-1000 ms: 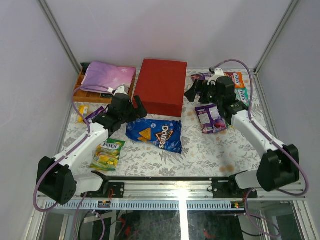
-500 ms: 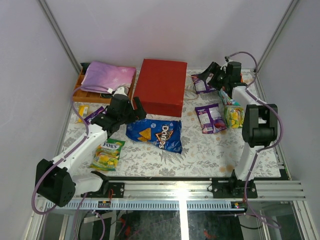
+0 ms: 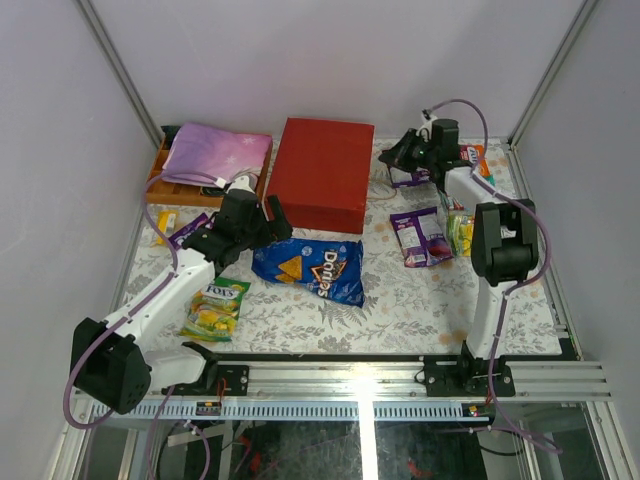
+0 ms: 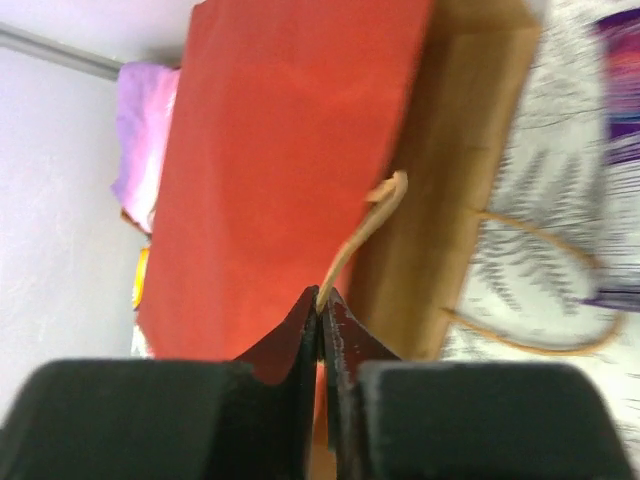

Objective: Take the snacks out of the paper bag

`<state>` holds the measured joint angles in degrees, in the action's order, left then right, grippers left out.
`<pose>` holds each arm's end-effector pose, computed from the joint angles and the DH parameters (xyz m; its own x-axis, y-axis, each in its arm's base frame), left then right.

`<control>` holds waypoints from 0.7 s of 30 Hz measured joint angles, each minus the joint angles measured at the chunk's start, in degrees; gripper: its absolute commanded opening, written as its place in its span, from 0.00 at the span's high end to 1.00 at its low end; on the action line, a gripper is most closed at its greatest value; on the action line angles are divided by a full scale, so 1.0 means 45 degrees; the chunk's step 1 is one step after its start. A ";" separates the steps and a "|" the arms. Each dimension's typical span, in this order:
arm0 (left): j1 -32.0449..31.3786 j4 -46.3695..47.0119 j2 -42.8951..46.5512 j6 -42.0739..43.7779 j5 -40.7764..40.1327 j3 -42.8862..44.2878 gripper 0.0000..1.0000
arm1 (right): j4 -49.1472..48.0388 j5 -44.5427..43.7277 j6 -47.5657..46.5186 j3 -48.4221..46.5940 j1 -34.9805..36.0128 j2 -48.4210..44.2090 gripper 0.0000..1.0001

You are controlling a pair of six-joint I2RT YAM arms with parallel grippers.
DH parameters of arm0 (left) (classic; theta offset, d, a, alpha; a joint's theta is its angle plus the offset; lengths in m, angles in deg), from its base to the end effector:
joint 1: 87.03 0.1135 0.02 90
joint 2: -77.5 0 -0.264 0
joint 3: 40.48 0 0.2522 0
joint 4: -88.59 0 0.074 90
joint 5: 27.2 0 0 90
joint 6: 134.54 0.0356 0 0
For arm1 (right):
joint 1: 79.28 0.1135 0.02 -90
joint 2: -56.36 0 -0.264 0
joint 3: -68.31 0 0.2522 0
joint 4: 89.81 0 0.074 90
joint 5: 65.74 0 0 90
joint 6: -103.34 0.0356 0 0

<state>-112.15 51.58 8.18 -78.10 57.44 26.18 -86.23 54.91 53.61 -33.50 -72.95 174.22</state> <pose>0.2395 -0.1086 0.2789 -0.6793 -0.2894 -0.6744 -0.0216 0.9264 -0.3758 0.4793 0.0714 0.2420 -0.6246 0.4902 -0.6080 -0.2207 0.6360 0.7395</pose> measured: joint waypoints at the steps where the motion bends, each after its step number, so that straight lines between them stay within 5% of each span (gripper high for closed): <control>1: 0.0000 -0.0015 0.0005 0.0000 -0.0005 0.0000 0.07 | 0.0136 -0.0005 -0.0102 -0.0131 0.0223 -0.0005 1.00; 11: 0.0000 -0.0282 0.0384 0.0058 -0.0015 0.0000 0.07 | 0.3487 -0.0670 -0.1749 -0.3070 0.2205 -0.0340 1.00; 21: 0.0000 -0.0287 0.0287 0.0058 0.0005 0.0005 0.07 | 0.8689 -0.1933 -0.4143 -1.1953 0.2803 0.0311 1.00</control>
<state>-112.15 50.29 9.47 -77.84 57.46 26.20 -47.13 46.21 34.97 -87.29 -60.34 175.62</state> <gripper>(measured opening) 0.935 0.020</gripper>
